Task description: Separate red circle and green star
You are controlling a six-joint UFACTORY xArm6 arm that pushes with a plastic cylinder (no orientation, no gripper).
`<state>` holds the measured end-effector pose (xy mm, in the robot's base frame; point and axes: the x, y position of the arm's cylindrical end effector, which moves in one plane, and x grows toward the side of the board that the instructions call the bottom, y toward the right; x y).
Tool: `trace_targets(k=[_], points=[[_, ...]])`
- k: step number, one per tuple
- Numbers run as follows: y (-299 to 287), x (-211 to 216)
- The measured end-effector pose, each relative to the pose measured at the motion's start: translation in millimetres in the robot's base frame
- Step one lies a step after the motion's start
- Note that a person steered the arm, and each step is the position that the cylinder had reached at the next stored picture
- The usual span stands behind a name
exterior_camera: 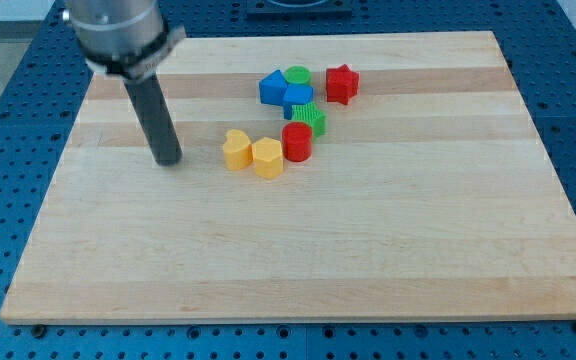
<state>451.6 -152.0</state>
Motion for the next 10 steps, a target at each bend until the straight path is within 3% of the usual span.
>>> trace_targets(k=[1,2,3,4,5,6,8,10], points=[[71,26],[164,26],[241,5],[290,-45],[307,-88],[307,-89],[270,-147],[268,-151]])
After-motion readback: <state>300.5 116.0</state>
